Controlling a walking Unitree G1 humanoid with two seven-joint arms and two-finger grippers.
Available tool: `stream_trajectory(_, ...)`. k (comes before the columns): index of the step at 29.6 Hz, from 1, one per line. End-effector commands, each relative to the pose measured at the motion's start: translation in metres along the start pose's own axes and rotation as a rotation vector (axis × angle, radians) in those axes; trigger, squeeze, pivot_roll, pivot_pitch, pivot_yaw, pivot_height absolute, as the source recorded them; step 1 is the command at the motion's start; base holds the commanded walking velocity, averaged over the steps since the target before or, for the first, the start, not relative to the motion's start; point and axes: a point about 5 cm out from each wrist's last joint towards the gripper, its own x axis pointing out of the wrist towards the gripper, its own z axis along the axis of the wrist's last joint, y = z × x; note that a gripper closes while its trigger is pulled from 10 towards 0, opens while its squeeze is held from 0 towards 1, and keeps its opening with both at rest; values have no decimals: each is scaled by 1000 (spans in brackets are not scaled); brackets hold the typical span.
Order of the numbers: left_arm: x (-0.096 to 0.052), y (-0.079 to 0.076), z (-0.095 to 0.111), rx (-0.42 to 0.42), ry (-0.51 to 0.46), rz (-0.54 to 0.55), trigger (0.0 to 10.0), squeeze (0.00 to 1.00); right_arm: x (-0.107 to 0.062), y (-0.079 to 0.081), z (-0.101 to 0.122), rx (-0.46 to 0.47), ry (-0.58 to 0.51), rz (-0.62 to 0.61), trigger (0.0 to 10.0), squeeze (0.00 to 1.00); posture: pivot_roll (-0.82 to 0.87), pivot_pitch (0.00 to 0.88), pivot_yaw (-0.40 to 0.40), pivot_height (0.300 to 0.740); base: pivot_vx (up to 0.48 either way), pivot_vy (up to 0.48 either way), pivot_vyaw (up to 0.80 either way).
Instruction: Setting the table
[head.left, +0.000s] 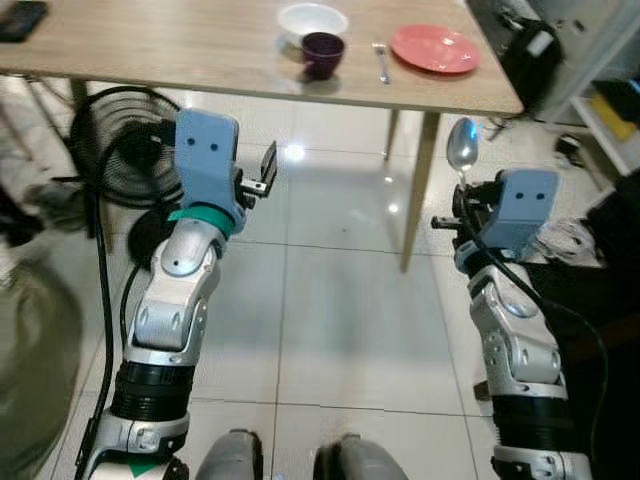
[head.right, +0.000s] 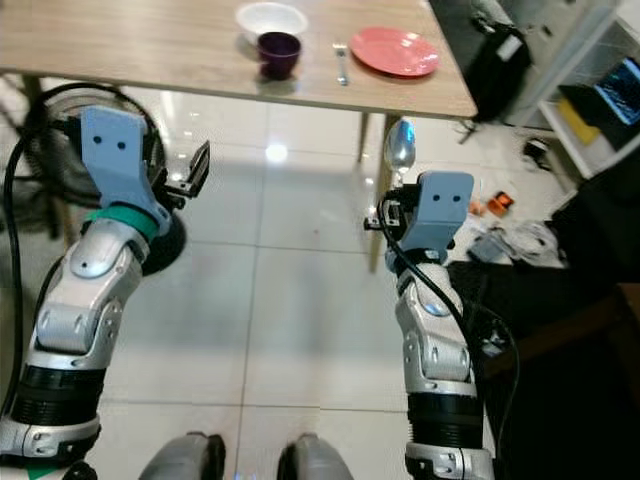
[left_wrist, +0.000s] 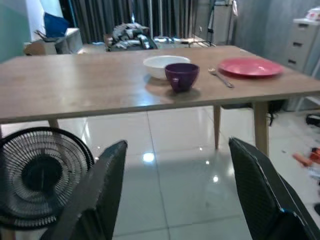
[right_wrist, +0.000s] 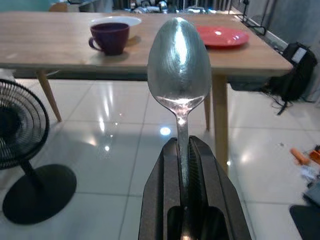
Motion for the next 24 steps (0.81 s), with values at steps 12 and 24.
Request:
stream_trajectory(12, 1, -6, -2, 0, 5, -23, 10000, 0, -2, -6, -1, 6, -3, -20, 10000, 0, 32, 4, -6, 740, -118, 0, 0)
stream_trajectory(24, 1, -7, -1, -12, 2, -35, 10000, 0, -1, -5, -3, 26, 14, -20, 10000, 0, 33, 1, -1, 740, 0, 0, -800)
